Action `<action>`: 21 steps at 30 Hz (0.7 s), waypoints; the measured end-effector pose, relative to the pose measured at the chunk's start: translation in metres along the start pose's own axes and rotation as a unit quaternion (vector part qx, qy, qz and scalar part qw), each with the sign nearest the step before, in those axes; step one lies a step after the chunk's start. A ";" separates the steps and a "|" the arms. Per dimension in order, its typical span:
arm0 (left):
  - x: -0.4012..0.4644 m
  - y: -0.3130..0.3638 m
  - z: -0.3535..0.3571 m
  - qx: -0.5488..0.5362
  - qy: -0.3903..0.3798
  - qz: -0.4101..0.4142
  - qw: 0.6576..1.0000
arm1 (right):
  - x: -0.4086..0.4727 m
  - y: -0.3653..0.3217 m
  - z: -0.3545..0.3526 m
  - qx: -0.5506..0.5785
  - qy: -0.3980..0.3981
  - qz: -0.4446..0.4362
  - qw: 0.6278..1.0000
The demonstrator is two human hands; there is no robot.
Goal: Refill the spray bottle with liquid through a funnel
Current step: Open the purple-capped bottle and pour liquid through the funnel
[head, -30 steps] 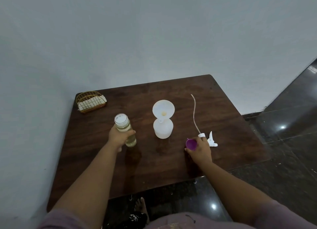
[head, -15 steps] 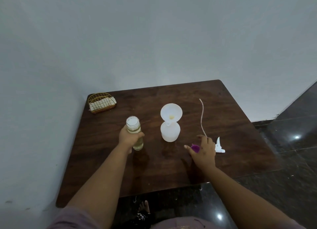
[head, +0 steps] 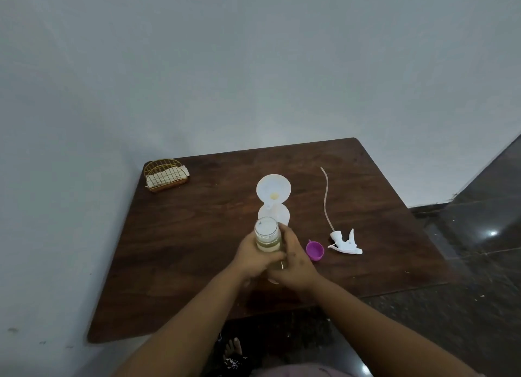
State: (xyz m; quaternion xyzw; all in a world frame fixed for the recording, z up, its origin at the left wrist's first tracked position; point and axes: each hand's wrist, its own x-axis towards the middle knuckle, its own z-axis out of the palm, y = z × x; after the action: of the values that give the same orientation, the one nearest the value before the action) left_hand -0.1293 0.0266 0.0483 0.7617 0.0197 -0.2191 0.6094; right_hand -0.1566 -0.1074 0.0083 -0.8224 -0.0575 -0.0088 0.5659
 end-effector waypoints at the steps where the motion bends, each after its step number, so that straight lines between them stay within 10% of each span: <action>1: -0.001 0.002 0.004 0.006 -0.010 0.008 1.000 | 0.000 -0.001 -0.006 0.016 -0.001 0.001 1.000; 21: 0.021 0.053 0.041 0.165 -0.074 0.114 0.977 | 0.001 -0.047 -0.064 0.027 0.127 -0.030 0.991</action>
State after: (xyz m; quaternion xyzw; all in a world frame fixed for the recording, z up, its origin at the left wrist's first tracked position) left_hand -0.1068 -0.0303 0.0833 0.8307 -0.1493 -0.2041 0.4959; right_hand -0.1577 -0.1498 0.0752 -0.7968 -0.0107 -0.1284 0.5904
